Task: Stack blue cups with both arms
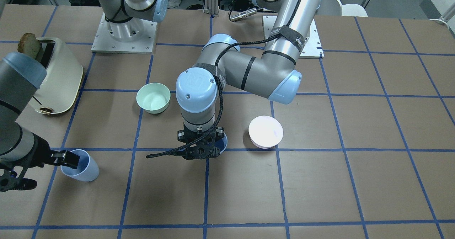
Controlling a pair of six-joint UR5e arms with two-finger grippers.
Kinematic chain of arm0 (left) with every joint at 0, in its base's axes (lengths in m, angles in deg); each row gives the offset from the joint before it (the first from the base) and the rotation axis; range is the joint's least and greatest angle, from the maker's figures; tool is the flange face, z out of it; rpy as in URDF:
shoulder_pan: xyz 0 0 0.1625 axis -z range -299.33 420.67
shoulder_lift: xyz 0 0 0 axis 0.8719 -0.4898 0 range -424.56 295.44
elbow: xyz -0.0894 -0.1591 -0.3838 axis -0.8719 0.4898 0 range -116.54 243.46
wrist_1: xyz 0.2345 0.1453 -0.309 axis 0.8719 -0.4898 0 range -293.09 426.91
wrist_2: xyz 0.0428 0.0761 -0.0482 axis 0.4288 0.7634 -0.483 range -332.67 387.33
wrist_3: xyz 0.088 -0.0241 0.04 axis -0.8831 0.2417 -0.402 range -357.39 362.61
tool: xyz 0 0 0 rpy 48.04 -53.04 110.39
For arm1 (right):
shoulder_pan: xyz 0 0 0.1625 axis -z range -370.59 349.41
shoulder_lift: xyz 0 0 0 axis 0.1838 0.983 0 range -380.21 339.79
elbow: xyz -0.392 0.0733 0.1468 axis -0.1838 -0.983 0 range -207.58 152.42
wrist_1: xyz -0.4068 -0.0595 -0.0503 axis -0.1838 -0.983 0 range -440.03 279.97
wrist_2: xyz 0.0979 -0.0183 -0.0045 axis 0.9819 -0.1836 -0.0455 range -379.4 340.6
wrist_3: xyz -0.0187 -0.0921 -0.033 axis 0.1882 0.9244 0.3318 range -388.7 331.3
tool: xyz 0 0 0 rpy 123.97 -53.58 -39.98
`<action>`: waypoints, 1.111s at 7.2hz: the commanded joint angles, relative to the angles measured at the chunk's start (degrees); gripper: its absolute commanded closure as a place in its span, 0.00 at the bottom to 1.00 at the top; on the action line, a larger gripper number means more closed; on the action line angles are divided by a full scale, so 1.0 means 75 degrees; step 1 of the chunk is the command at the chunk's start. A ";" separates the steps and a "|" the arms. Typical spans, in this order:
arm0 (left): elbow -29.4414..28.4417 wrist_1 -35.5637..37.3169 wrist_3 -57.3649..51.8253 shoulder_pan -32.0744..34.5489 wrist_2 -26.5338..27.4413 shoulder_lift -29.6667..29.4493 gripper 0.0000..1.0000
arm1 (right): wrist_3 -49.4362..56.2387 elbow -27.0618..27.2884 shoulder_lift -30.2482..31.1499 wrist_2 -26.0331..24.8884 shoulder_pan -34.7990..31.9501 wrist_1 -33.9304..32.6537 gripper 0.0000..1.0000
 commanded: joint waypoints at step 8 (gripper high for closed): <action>-0.0377 -0.1055 -0.0219 -0.0140 -0.0375 0.1158 0.00 | 0.0309 -0.0034 0.0410 0.0457 -0.0020 0.0048 1.00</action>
